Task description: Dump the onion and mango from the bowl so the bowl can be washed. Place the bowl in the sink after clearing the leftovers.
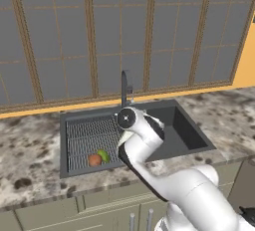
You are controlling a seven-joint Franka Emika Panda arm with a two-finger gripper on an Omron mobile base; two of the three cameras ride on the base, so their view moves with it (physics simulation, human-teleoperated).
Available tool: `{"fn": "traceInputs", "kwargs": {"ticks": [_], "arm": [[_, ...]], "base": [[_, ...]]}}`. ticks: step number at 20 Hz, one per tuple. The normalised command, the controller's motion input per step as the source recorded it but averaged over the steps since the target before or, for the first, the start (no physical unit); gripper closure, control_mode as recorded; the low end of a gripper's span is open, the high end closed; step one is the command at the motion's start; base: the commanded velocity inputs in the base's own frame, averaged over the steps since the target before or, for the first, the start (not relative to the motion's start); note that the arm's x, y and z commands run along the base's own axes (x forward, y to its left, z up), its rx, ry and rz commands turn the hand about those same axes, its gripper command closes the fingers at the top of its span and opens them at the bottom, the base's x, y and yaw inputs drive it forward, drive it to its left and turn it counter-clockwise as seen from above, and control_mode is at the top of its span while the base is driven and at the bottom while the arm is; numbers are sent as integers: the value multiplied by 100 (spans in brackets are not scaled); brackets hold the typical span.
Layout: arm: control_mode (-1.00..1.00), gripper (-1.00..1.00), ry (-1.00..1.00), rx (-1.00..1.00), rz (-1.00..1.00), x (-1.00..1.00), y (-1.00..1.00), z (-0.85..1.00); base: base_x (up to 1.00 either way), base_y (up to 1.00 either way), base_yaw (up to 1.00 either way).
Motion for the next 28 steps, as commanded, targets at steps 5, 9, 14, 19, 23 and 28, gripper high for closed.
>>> {"fn": "traceInputs", "kwargs": {"ticks": [5, 9, 14, 19, 23, 28], "arm": [[-100, 100, -11, 35, -5, -17, -100, 41], [-100, 100, -7, 47, 0, -13, -100, 25], [-100, 100, 0, 59, 10, -23, -100, 10], [-100, 100, 14, 49, 29, 5, -96, 0], [-100, 100, 36, 32, 33, 70, -59, 0], [-100, 100, 54, 18, 18, 100, -24, 16]], "base": [[0, 0, 0], [0, 0, 0], [0, 0, 0], [0, 0, 0], [0, 0, 0], [0, 0, 0]]}}
